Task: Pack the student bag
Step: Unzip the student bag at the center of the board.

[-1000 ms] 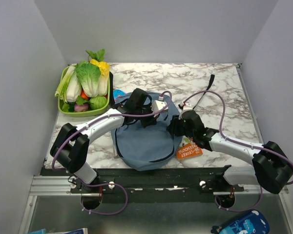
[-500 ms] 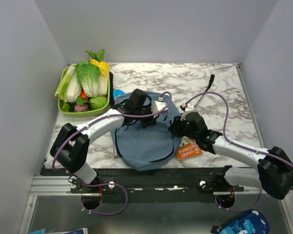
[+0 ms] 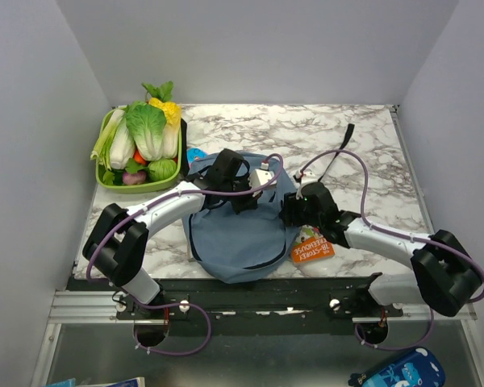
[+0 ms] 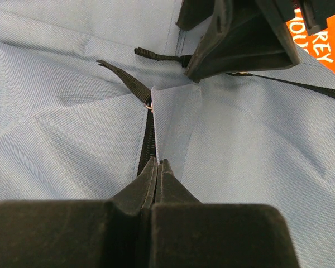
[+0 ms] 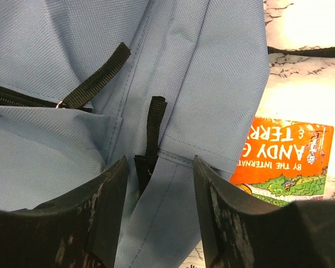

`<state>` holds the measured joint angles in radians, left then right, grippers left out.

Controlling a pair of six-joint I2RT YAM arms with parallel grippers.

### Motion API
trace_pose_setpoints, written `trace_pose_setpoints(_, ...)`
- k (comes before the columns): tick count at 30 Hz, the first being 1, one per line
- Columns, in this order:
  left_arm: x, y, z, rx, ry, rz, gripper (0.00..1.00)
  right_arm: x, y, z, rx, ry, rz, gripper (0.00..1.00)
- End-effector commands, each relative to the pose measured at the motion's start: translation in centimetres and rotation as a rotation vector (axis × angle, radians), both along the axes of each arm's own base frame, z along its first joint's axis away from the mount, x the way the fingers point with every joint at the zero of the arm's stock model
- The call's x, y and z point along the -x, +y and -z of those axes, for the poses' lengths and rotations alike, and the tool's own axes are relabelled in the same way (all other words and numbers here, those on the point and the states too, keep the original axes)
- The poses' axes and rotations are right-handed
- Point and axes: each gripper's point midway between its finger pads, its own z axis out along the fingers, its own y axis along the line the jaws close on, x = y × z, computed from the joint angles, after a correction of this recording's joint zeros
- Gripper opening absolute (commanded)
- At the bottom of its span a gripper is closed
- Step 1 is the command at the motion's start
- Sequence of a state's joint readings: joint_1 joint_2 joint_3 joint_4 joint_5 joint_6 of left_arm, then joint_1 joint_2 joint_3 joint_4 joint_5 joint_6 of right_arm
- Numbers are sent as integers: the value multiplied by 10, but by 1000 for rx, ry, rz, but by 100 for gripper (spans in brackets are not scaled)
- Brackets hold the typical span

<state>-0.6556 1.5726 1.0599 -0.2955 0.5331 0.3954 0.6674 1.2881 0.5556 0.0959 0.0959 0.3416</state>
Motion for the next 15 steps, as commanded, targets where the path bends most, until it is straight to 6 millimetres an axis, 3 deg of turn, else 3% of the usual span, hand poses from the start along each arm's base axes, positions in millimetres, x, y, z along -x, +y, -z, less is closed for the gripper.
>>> trace_pose_setpoints(1, 4, -1, -10, 29, 0, 16, 0, -7, 10, -5, 9, -1, -50, 55)
trace_pose_setpoints(15, 1, -5, 0, 22, 26, 14, 0, -4, 25, -1, -4, 5, -109, 28)
